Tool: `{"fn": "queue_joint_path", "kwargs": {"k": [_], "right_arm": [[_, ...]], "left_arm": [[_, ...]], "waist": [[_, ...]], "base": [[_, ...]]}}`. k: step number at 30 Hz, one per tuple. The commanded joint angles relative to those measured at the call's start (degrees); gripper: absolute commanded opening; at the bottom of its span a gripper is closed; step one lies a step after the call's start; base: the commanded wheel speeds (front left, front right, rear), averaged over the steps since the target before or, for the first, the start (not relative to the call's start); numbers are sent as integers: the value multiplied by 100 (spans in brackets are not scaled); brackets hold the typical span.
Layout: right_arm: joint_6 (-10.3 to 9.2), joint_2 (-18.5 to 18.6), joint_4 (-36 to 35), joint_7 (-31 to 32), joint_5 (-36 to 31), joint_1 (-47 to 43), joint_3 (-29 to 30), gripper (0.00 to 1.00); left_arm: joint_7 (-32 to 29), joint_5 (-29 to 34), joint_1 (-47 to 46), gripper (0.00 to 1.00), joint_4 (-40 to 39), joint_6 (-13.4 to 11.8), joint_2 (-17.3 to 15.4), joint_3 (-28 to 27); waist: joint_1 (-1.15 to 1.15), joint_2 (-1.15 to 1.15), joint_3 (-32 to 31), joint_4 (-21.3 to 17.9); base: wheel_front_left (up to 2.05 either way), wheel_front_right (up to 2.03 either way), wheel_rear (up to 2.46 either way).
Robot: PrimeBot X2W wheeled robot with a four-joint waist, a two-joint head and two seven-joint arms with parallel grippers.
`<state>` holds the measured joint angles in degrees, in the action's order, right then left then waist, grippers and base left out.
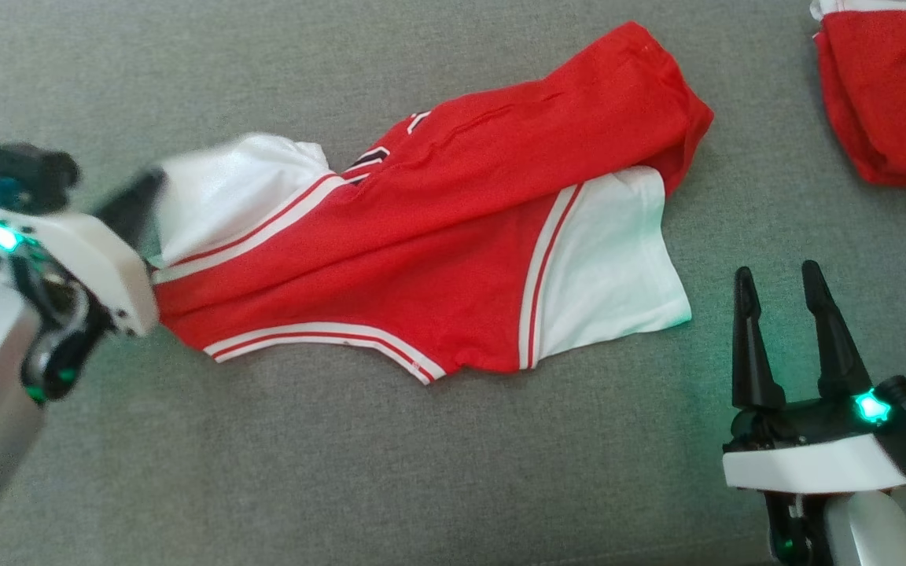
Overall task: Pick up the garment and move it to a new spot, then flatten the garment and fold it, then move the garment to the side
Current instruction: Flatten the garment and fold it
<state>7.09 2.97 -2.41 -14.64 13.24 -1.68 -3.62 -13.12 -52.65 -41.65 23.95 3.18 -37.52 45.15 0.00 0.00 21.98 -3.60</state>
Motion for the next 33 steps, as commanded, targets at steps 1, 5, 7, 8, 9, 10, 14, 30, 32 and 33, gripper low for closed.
{"fn": "queue_joint_path", "kwargs": {"k": [1,5,7,8,9,10,14,30,32,33], "right_arm": [[40,91,-161,-36,-80,121,-148,100],[40,112,-38,-36,-114,346,-272,100],[40,201,209,-36,-5,594,-434,100],[40,275,383,-32,86,771,-516,100],[40,330,581,84,263,981,-579,100],[40,422,751,293,421,1245,-625,100],[40,958,1384,1732,1071,2444,-855,100],[40,3052,3000,3482,2860,4601,-2174,100],[40,3137,3140,3395,2915,4674,-2349,100],[40,3137,3140,3395,2915,4674,-2349,100]], "left_arm": [[380,336,-442,0,-115,-77,-425,-268],[1184,984,-726,0,-136,-301,-542,-313],[1308,1060,-793,0,-118,-310,-547,-322],[1341,1080,-827,0,-111,-304,-539,-321],[1347,1089,-853,0,-104,-292,-528,-314],[1360,1109,-881,0,-105,-277,-523,-303],[1396,1194,-976,0,-160,-249,-471,-239],[1484,1522,-1625,0,-400,-10,211,141],[1511,1542,-1672,0,-378,15,260,171],[1511,1542,-1672,0,-378,15,260,171]], "waist": [[0,0,-58,42],[0,0,-166,138],[0,0,-195,178],[0,0,-198,202],[0,0,-191,222],[0,0,-176,239],[0,0,-81,305],[0,0,280,1223],[0,0,294,1299],[0,0,294,1299]], "base": [[0,0,0],[0,0,0],[0,0,0],[0,0,0],[0,0,0],[0,0,0],[0,0,0],[0,0,0],[0,0,0],[0,0,0]]}}
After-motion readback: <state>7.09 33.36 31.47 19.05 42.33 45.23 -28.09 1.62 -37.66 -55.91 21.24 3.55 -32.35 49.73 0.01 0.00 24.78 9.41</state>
